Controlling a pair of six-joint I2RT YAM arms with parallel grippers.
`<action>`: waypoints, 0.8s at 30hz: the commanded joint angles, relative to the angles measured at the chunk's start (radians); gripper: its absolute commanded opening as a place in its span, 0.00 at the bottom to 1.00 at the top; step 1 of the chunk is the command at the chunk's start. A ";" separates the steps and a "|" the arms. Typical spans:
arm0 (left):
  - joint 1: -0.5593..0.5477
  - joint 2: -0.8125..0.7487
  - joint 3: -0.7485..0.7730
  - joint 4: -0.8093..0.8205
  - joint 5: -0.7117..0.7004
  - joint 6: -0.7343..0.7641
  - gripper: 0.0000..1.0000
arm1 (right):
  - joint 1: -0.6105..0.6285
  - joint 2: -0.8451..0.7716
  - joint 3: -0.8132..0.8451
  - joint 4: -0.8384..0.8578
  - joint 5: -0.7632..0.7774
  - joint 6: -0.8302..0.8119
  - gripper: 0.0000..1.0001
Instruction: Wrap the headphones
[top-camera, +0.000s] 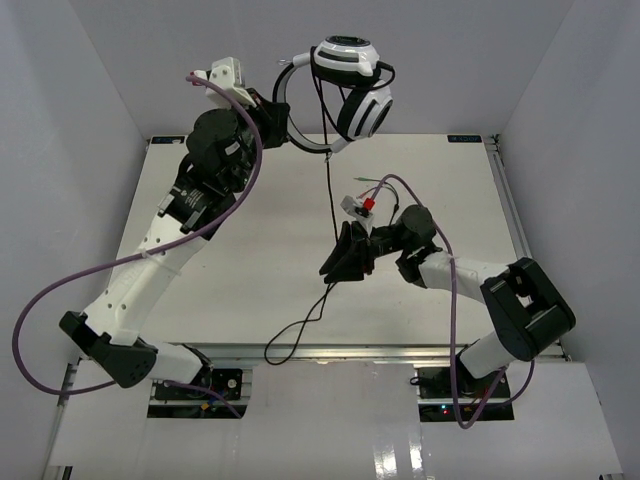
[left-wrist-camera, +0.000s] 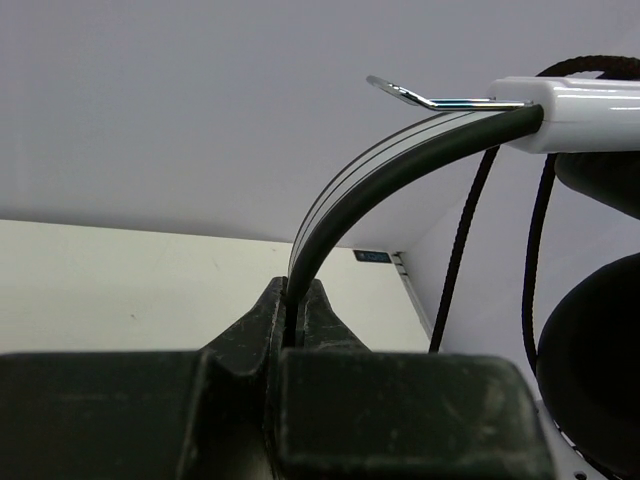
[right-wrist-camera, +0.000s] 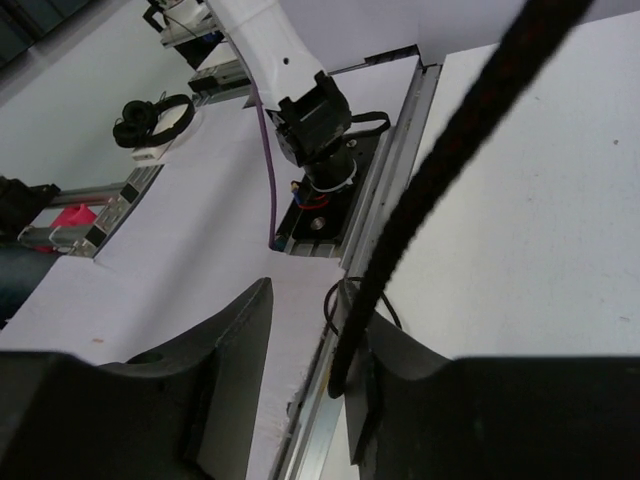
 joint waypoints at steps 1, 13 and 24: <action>0.083 0.022 0.043 0.054 -0.081 -0.018 0.00 | 0.022 -0.094 -0.052 0.097 -0.038 -0.019 0.34; 0.328 0.010 -0.204 0.071 -0.079 -0.015 0.00 | 0.022 -0.318 0.134 -1.129 0.202 -0.918 0.08; 0.329 0.071 -0.471 0.052 0.005 0.133 0.00 | 0.083 -0.306 0.599 -1.649 0.988 -1.413 0.08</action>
